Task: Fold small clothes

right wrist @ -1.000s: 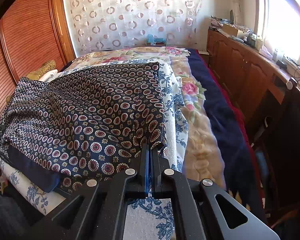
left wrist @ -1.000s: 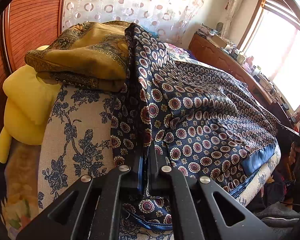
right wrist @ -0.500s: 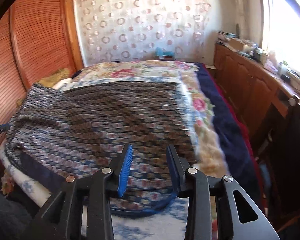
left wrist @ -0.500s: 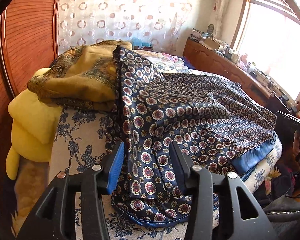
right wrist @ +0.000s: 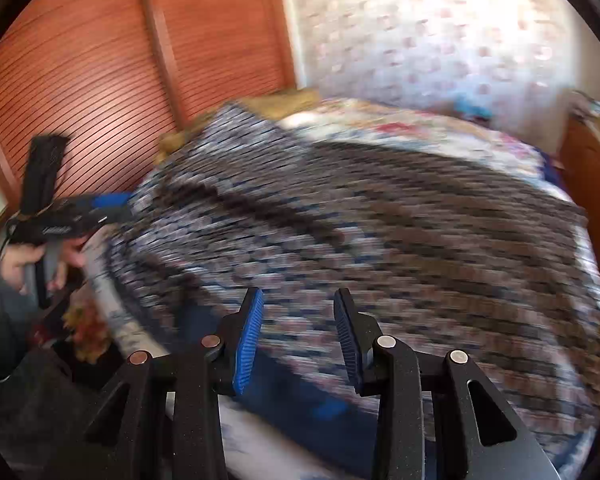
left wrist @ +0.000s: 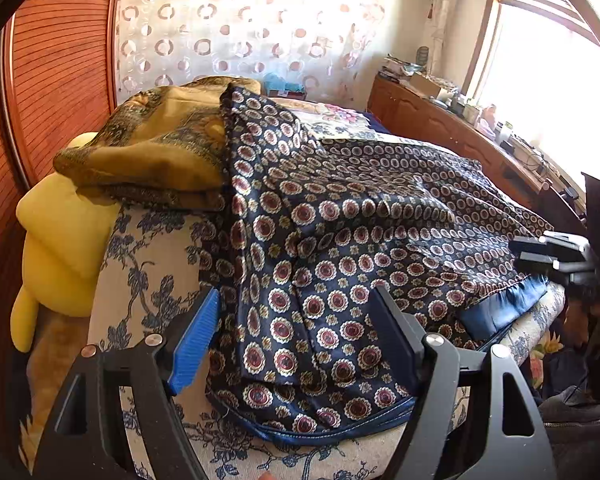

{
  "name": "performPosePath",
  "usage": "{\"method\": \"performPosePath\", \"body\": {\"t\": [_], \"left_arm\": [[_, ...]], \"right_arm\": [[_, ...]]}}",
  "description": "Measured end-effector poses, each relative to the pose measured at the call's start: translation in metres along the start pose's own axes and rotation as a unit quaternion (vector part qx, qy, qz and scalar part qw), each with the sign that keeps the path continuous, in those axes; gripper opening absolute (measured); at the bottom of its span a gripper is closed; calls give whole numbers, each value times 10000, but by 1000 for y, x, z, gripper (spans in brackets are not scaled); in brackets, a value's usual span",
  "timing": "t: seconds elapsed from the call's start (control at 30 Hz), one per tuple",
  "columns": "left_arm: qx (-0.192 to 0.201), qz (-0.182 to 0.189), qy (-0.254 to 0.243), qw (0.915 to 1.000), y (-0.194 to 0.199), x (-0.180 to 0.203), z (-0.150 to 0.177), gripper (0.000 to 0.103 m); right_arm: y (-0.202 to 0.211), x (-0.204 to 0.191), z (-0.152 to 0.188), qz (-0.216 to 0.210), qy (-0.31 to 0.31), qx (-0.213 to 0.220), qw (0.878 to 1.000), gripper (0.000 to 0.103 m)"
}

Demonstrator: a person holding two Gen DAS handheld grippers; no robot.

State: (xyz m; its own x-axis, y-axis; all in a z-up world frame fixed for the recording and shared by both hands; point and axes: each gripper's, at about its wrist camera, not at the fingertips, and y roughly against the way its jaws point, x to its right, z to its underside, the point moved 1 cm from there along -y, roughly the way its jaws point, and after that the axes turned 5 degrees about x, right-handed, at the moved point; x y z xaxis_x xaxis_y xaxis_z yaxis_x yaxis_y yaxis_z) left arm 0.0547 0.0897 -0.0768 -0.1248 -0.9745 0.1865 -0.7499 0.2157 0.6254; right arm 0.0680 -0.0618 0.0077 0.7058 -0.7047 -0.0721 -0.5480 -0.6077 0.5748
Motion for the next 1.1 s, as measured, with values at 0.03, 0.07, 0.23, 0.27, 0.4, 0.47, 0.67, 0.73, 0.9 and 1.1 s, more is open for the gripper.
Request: {"method": "performPosePath", "body": {"t": [0.03,0.07,0.23,0.27,0.4,0.47,0.67,0.73,0.9,1.1], "left_arm": [[-4,-24,16,10000,0,-1,2,77],[-15,-41,26,10000,0,-2,3,77],[4,-144,26,9999,3,-4,7,77],[11,-146,46,9999,4,-5,7,77],[10,-158,74,9998,4,-6,8,77],[1,-155,73,9999,3,-7,9,77],[-37,-214,88,9997,1,-8,10,77],[-33,-243,119,9996,0,-10,10,77],[2,-396,197,9990,-2,-14,8,77],[36,-428,179,9989,-7,-14,4,77]], "right_arm": [[-8,-6,-1,-102,56,-45,9999,38],[-20,-7,-6,-218,125,-97,9996,38],[-45,-32,-11,-658,530,-258,9961,38],[-46,-32,-10,-689,578,-289,9955,38],[-68,-35,-7,-467,855,-511,9939,38],[-85,-37,-6,-347,882,-631,9935,38],[-104,-47,10,-103,932,-695,9932,19],[-102,-49,12,-110,905,-684,9935,6],[-83,-55,15,-518,832,-638,9931,1],[-66,-62,23,-795,749,-587,9923,1]]}}
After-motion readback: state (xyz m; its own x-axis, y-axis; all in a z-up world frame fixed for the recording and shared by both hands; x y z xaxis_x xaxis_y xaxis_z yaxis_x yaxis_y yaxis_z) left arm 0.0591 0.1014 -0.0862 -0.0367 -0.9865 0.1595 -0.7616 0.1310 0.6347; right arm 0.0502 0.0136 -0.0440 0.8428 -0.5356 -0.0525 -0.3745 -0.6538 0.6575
